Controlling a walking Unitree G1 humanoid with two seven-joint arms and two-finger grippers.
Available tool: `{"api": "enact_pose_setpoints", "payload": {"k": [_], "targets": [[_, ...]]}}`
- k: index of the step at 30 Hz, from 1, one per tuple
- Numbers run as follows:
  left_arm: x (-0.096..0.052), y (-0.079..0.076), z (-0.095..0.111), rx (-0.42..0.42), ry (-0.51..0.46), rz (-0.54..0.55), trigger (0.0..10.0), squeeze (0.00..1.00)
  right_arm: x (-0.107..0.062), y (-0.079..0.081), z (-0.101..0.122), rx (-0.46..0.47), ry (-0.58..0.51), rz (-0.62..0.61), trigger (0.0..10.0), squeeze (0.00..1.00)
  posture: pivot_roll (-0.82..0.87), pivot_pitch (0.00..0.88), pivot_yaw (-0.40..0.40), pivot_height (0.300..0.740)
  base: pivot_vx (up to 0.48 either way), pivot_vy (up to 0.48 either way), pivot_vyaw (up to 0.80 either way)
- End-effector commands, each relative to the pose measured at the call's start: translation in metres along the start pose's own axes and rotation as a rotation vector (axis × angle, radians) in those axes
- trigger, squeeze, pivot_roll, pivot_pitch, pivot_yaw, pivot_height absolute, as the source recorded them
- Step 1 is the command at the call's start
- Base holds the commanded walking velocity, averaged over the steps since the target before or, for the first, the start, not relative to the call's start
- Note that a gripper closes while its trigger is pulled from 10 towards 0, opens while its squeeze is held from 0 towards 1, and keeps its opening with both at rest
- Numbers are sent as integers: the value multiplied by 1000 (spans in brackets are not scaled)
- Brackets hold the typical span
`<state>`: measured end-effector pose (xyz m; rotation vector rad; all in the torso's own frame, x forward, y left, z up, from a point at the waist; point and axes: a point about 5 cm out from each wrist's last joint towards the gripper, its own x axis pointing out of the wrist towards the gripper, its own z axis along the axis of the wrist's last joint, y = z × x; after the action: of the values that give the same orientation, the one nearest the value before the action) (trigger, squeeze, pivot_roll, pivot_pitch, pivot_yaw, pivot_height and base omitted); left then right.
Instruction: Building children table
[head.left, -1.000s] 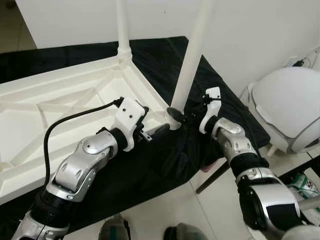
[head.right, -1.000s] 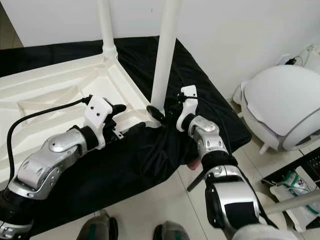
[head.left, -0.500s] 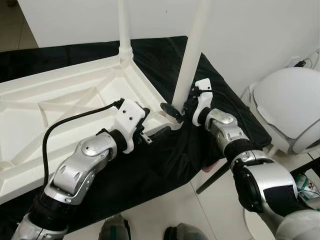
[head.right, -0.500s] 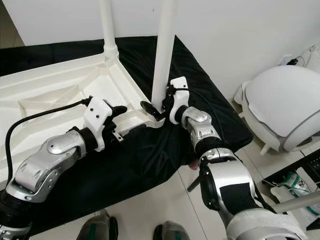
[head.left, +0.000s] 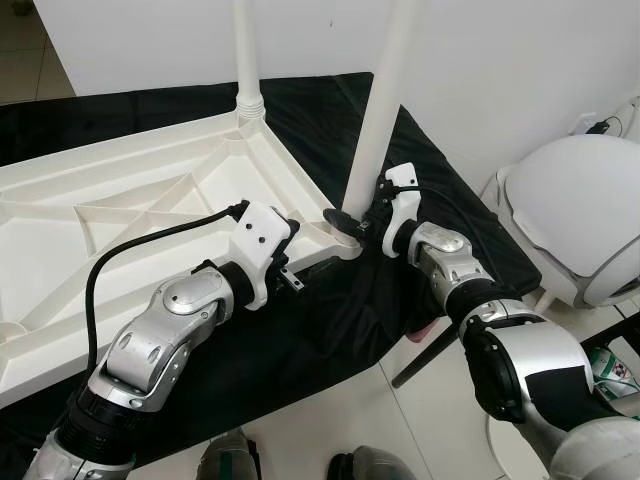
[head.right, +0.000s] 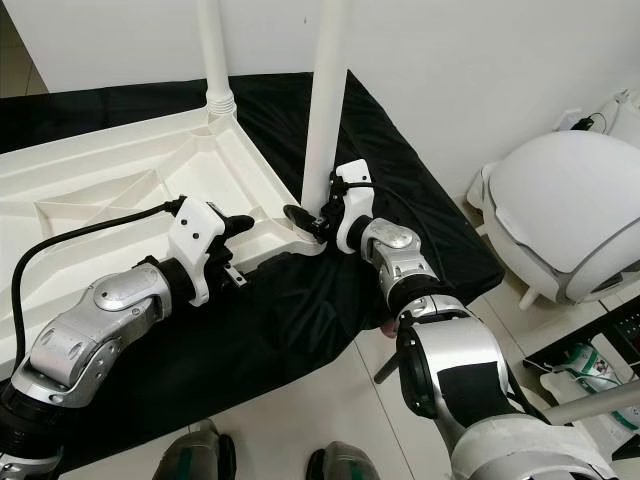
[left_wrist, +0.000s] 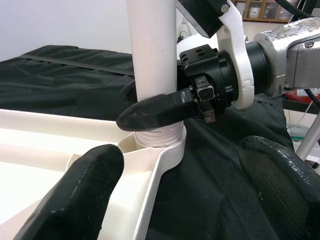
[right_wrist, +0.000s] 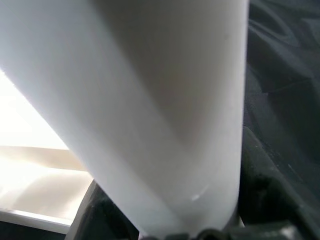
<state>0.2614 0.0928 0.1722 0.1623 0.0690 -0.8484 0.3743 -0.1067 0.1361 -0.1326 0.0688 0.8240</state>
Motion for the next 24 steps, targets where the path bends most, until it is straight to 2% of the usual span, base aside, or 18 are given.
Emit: {"api": "enact_pose_setpoints", "payload": {"k": [1,2,3,11,12,15,18,20,24], "targets": [[-1,-7,0,2,6,-72,10000,0,-5,1,-13,16,48,3,4627,0,48,0,-64,740,0,0,0],[-1,-7,0,2,6,-72,10000,0,-5,1,-13,16,48,3,4627,0,48,0,-64,740,0,0,0],[0,-8,0,2,7,-75,10000,0,-7,0,-15,23,42,-15,10000,0,46,0,-66,740,0,0,0],[-1,-11,-2,-7,11,-89,10000,0,-14,-7,-18,56,18,-117,10000,0,35,0,-63,740,0,0,0],[-1,-13,-3,-10,13,-97,10000,0,-15,-9,-17,68,-3,-167,10000,0,30,0,-58,740,0,0,0],[-1,-13,-3,-10,14,-100,10000,0,-15,-8,-17,69,-16,-182,10000,0,30,0,-58,740,0,0,0],[-1,-14,-3,-11,16,-106,10000,0,-11,2,-18,98,-47,-246,10000,0,23,0,-55,740,0,0,0],[0,-14,-3,-12,17,-111,10000,0,-3,16,-22,184,-63,-357,10000,0,16,0,-53,740,0,0,0],[1,-14,-4,-12,17,-112,10000,0,0,21,-24,221,-59,-396,10000,0,16,0,-53,740,0,0,0]]}}
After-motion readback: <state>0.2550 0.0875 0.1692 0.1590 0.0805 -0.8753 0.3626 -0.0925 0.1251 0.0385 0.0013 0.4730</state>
